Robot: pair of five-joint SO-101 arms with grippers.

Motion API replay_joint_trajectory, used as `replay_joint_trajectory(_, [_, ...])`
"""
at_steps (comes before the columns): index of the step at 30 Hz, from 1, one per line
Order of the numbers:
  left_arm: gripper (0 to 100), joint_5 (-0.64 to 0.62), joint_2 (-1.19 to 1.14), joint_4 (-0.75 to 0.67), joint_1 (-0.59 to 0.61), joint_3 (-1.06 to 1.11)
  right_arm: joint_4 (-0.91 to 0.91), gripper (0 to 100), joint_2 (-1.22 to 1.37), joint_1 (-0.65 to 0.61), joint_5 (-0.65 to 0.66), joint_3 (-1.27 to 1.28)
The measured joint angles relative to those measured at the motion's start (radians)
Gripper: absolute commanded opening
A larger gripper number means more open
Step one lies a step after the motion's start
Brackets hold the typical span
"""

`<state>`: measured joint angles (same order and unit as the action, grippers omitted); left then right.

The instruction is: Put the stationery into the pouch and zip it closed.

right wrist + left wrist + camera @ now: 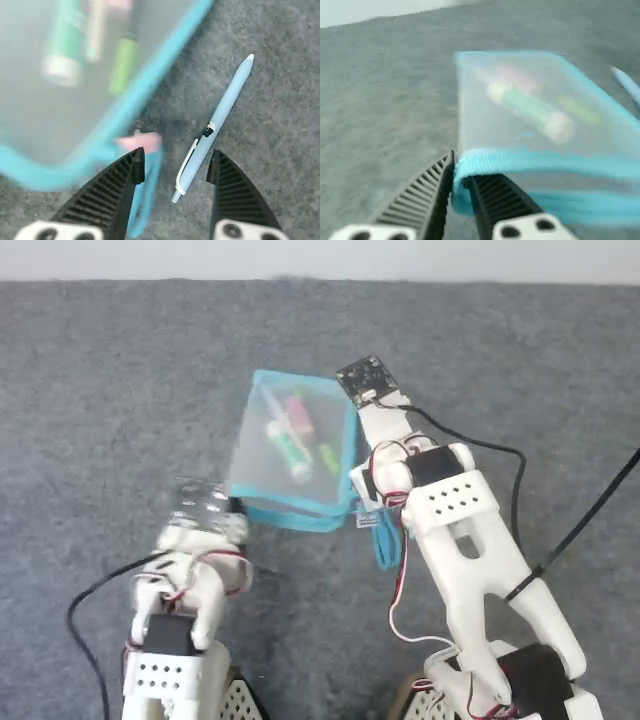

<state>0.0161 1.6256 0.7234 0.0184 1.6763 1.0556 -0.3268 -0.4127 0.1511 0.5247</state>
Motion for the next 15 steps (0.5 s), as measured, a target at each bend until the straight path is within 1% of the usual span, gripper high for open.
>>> replay_joint_trajectory(2, [1,-0.037,0.0,-0.011,0.08,0.0,0.0,21.0,0.0,0.002,0.0,0.0])
replay_joint_trajectory(3, [1,-0.038,0.0,-0.011,0.08,0.0,0.0,21.0,0.0,0.002,0.0,0.0])
replay_joint_trajectory(5, [1,-0.02,0.0,-0.009,0.035,0.0,0.0,21.0,0.0,0.002,0.0,0.0])
replay_joint_trajectory(8, [1,0.06,0.0,0.009,-0.1,0.0,0.0,21.0,0.0,0.002,0.0,0.0])
replay_joint_trajectory(9, [1,0.069,0.0,0.011,-0.126,0.0,0.0,21.0,0.0,0.002,0.0,0.0])
replay_joint_trajectory(11, [1,0.051,0.0,0.011,-0.104,0.0,0.0,21.0,0.0,0.002,0.0,0.005])
replay_joint_trajectory(15, [1,-0.017,0.0,0.011,0.011,0.0,0.0,21.0,0.0,0.002,0.0,0.005])
